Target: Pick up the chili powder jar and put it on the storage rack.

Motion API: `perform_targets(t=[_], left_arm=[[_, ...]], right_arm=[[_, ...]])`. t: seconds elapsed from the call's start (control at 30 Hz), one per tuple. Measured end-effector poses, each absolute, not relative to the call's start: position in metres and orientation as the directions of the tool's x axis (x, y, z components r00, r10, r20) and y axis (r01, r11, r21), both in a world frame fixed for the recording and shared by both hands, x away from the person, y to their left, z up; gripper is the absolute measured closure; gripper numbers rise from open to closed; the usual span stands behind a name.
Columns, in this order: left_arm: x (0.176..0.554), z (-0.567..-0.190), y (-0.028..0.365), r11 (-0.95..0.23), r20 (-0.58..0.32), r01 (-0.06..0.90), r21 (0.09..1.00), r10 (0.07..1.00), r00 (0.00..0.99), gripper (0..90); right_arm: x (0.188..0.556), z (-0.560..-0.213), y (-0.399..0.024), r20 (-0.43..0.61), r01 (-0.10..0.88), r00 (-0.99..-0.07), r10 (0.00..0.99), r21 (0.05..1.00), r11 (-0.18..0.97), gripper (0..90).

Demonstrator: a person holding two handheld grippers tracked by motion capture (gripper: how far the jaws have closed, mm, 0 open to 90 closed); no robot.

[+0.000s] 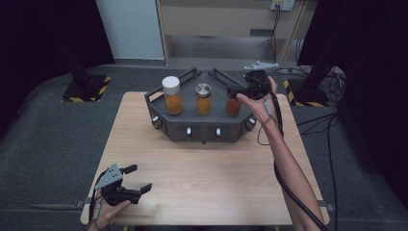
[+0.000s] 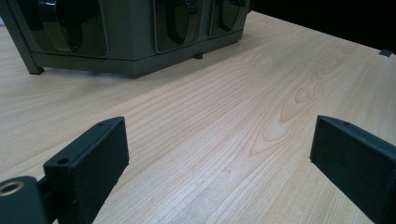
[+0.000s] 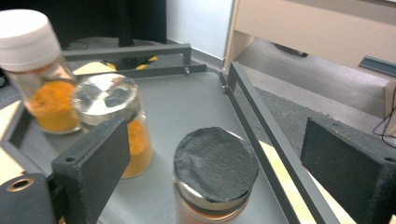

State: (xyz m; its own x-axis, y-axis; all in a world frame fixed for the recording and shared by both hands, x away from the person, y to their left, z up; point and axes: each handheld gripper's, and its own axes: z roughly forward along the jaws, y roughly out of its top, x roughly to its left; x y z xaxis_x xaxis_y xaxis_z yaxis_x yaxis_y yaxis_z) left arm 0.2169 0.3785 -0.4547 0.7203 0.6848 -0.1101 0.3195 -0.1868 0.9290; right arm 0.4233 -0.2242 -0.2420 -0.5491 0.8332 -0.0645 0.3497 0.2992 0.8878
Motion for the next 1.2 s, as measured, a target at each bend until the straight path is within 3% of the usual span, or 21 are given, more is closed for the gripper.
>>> perform_targets(t=[0.5, 1.2], left_arm=[[0.217, -0.454, 0.378, -0.192, -0.106, 0.319, 0.928, 0.685, 0.721, 3.6], [0.217, -0.454, 0.379, -0.184, -0.111, 0.319, 0.93, 0.686, 0.719, 3.6]], right_arm=[[0.394, -0.227, -0.237, -0.082, 0.275, -0.578, 0.812, 0.917, 0.288, 8.2], [0.324, -0.246, -0.269, -0.117, 0.148, -0.641, 0.759, 0.951, 0.271, 7.7]])
